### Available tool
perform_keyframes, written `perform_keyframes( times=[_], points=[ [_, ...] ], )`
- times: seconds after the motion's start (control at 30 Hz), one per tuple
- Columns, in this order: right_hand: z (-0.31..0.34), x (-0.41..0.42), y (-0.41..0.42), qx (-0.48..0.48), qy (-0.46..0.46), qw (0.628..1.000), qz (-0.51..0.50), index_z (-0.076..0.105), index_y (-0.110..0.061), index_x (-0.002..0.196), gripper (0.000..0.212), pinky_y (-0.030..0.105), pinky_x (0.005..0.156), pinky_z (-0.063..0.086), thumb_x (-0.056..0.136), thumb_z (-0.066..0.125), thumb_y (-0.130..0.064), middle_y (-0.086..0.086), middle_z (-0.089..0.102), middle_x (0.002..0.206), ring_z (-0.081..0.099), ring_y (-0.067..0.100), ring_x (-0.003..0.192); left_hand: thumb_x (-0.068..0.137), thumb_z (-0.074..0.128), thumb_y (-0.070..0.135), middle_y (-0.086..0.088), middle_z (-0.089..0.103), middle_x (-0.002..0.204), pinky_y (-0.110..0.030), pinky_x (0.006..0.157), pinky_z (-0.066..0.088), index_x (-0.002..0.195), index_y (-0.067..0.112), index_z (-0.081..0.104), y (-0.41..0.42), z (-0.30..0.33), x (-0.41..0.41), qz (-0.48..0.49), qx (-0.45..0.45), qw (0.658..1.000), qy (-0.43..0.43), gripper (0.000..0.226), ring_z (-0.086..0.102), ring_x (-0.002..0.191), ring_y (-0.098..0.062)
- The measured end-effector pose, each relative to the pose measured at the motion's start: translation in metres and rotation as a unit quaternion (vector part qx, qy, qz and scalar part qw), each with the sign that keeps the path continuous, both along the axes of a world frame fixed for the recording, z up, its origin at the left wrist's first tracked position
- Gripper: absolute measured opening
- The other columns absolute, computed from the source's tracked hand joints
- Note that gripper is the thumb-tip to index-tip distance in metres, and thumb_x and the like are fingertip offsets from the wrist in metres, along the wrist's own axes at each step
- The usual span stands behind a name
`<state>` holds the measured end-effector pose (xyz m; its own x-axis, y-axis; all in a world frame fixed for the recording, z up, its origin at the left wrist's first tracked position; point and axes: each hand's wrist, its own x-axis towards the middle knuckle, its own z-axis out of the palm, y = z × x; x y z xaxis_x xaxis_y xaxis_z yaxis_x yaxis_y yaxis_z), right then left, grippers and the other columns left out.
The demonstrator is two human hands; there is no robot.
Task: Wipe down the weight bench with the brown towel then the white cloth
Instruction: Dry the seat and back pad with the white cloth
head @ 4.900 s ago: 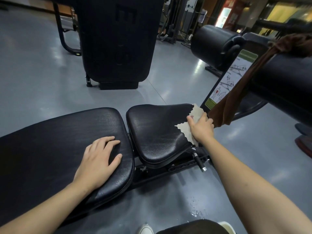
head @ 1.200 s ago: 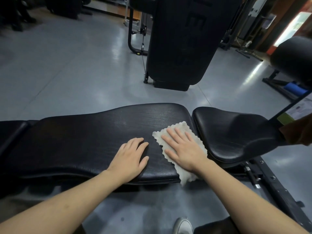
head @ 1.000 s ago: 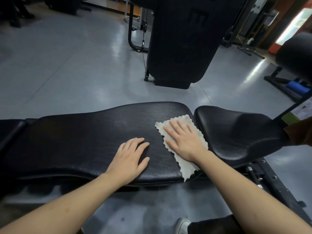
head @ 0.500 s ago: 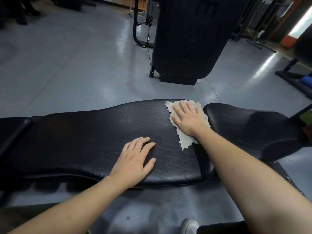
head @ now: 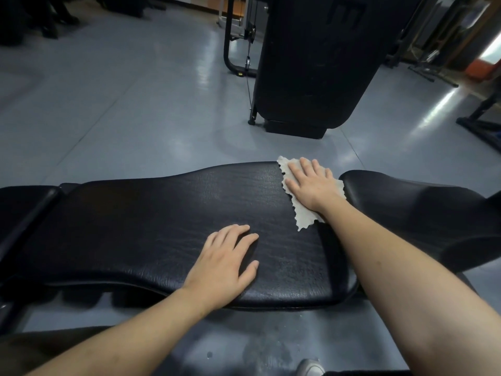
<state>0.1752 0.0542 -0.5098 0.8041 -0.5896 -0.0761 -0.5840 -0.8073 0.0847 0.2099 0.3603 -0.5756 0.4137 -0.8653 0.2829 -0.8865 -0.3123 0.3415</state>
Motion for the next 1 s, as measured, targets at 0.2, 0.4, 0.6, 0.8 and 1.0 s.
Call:
perform_keyframes(
  times=[0.2, 0.4, 0.6, 0.8, 1.0],
  points=[
    [-0.003, -0.012, 0.012, -0.014, 0.0, 1.0, 0.008, 0.011, -0.035, 0.158, 0.063, 0.056, 0.12, 0.007, 0.1, 0.011, -0.06, 0.002, 0.002, 0.169, 0.0, 0.028, 0.154, 0.095, 0.041, 0.05, 0.003, 0.046, 0.145, -0.037, 0.114, 0.028, 0.14, 0.024, 0.051, 0.0, 0.001, 0.0, -0.001, 0.004, 1.0, 0.001, 0.053, 0.039, 0.138, -0.02],
    [-0.008, -0.036, 0.038, 0.005, 0.0, 1.0, 0.017, 0.008, -0.035, 0.159, 0.069, 0.055, 0.122, 0.003, 0.097, 0.008, -0.063, 0.001, -0.001, 0.169, -0.006, 0.028, 0.155, 0.095, 0.039, 0.051, 0.004, 0.046, 0.144, -0.036, 0.114, 0.027, 0.14, 0.024, 0.051, 0.0, 0.001, -0.001, -0.002, 0.003, 1.0, 0.0, 0.054, 0.04, 0.136, -0.019],
    [-0.009, -0.063, 0.072, 0.007, 0.004, 0.999, 0.036, 0.005, -0.034, 0.16, 0.087, 0.055, 0.122, 0.004, 0.081, -0.009, -0.068, 0.002, -0.005, 0.17, -0.009, 0.028, 0.155, 0.095, 0.039, 0.051, 0.003, 0.048, 0.143, -0.037, 0.112, 0.031, 0.139, 0.023, 0.052, 0.001, 0.003, -0.002, 0.001, 0.004, 1.0, 0.001, 0.055, 0.042, 0.134, -0.019],
    [-0.006, -0.095, 0.116, 0.008, 0.027, 0.997, 0.078, 0.0, -0.031, 0.161, 0.091, 0.053, 0.123, -0.003, 0.079, -0.012, -0.068, 0.002, -0.013, 0.169, -0.016, 0.028, 0.154, 0.096, 0.038, 0.052, 0.003, 0.048, 0.143, -0.038, 0.113, 0.032, 0.14, 0.023, 0.052, 0.001, 0.003, -0.002, -0.001, 0.002, 1.0, 0.004, 0.055, 0.041, 0.135, -0.018],
    [-0.013, -0.117, 0.139, 0.007, 0.036, 0.992, 0.124, 0.004, -0.029, 0.162, 0.086, 0.052, 0.122, -0.009, 0.085, -0.006, -0.066, 0.004, -0.011, 0.169, -0.016, 0.029, 0.154, 0.096, 0.034, 0.053, 0.004, 0.045, 0.146, -0.036, 0.116, 0.026, 0.142, 0.024, 0.05, 0.001, 0.003, -0.003, -0.006, -0.003, 1.0, 0.012, 0.057, 0.037, 0.137, -0.017]
  ],
)
